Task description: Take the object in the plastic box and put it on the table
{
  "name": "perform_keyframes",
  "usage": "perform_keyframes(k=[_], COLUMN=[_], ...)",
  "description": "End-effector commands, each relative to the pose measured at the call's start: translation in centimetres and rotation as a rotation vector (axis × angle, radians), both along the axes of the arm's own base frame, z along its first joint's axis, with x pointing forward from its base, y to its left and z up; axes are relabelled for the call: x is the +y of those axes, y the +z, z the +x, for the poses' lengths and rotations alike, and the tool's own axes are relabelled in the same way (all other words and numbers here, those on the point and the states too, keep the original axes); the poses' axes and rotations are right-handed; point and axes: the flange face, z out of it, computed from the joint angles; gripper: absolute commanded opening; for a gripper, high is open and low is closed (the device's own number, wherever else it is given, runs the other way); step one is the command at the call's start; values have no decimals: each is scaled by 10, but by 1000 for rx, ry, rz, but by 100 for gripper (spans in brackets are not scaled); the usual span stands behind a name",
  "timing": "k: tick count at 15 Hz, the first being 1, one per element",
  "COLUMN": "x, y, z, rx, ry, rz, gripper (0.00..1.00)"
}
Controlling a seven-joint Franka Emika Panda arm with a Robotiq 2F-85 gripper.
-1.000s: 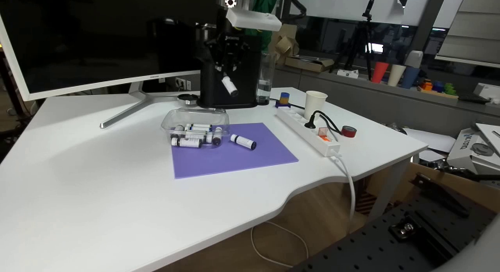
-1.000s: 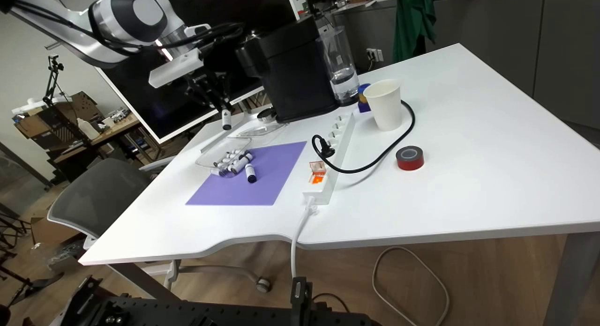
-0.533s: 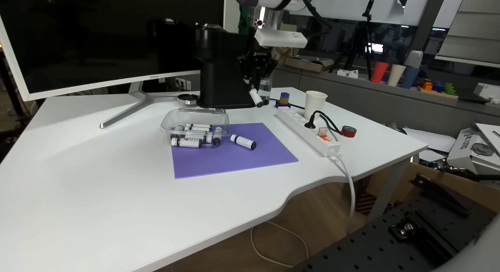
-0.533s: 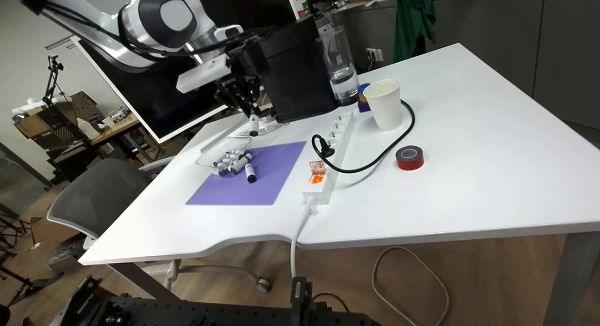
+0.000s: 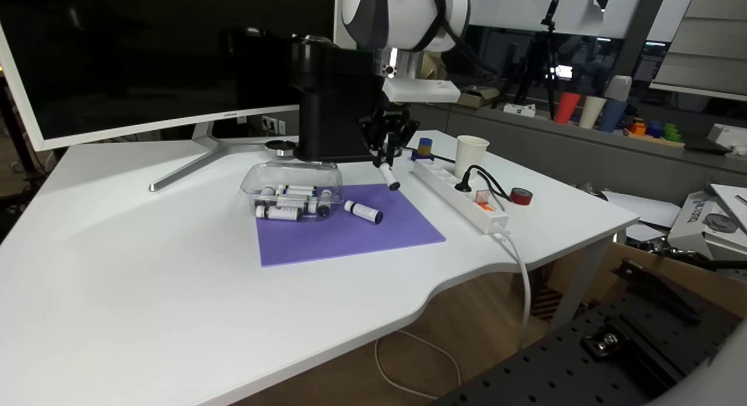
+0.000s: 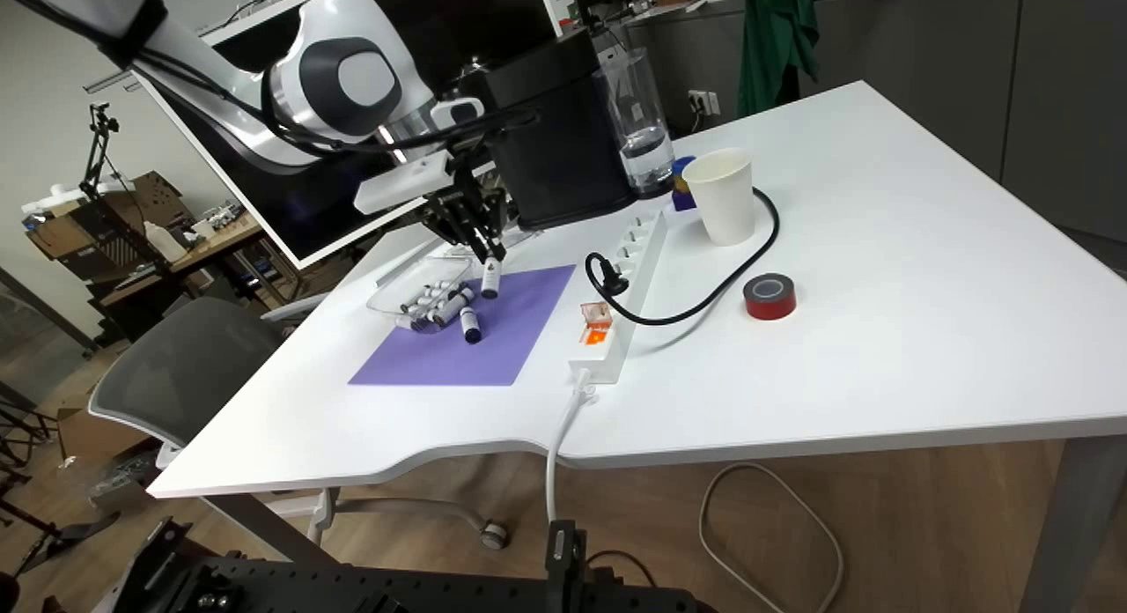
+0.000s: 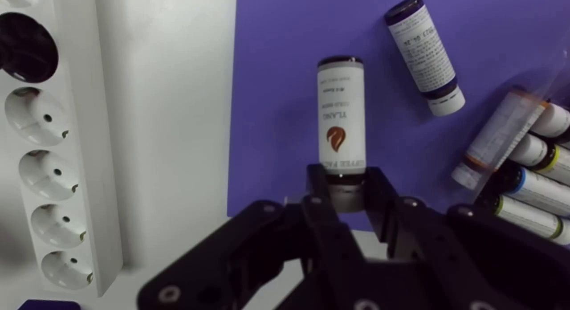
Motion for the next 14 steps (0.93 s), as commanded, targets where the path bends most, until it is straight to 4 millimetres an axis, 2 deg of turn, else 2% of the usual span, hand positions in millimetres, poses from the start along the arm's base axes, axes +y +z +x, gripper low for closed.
perform_keyframes(k=[1, 3, 7, 9, 14], x=[-6, -7, -6, 0, 22], y=[-10, -13, -10, -2, 35], z=[0, -1, -6, -9, -15], rx=[28, 37, 48, 52, 30], ry=[-51, -61, -65, -70, -59], rz=[4, 6, 17, 27, 46], gripper=[51, 59, 87, 98, 100])
